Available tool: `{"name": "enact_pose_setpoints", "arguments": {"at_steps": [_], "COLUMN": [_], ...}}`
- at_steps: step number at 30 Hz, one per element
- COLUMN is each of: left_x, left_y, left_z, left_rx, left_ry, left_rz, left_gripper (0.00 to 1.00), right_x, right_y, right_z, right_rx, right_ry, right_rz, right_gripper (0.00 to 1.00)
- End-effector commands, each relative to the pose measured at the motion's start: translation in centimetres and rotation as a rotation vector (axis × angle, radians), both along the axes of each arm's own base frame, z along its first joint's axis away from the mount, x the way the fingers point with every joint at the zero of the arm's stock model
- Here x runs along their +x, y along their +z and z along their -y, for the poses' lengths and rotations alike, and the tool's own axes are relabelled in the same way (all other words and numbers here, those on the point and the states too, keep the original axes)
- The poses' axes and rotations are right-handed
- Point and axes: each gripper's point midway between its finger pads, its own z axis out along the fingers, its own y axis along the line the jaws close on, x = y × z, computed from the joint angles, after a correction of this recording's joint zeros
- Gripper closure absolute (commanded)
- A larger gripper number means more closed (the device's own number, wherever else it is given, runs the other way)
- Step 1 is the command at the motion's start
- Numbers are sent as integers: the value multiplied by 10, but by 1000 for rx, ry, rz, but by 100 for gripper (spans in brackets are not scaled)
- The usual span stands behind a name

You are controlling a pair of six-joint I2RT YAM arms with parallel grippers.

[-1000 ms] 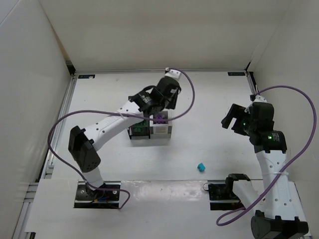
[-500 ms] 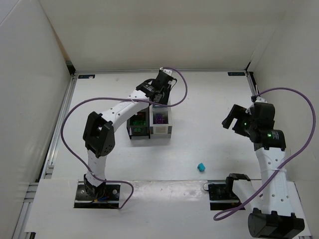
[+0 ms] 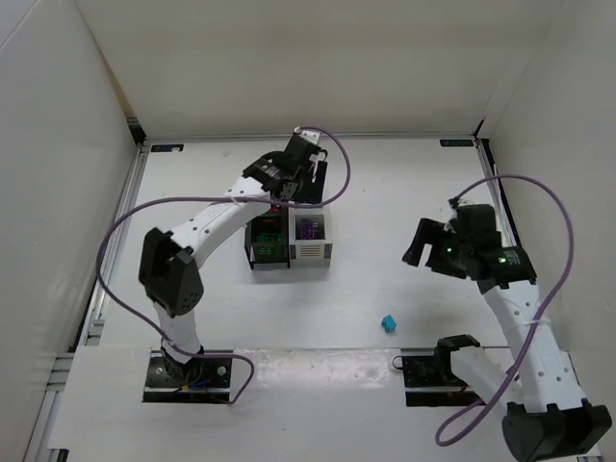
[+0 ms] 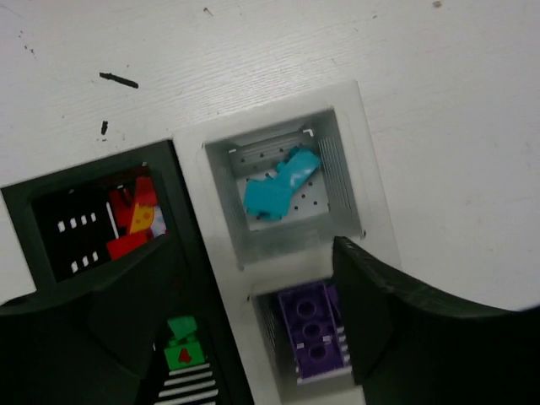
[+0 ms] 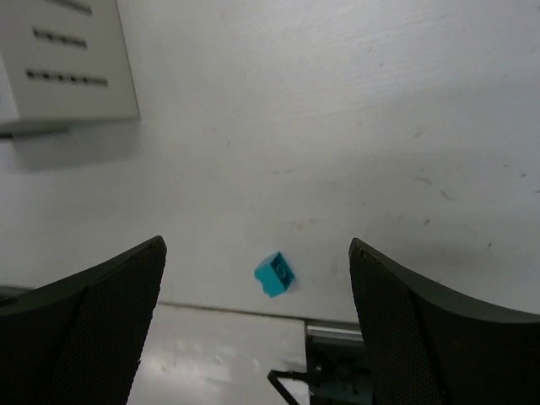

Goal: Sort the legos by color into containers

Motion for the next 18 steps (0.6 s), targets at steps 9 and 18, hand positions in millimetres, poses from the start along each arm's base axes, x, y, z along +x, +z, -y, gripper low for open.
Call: {"name": "enact_pose_setpoints", "arguments": {"at_steps": [9,18], "left_x": [-134,-198], "left_y": [61,54], "left_z": [-44,-82], "left_rx": [-91,-167], "left_ry": [9,77], "left_rz": [76,57], "left_gripper": [0,0], "right_x": [-86,-73], "right_y": [-100,-125], "right_z": [-70,-69], "right_rx": [-113,-253], "right_ry": [121,79], "right_rz": [-374,-395], "right_gripper": [10,13]}}
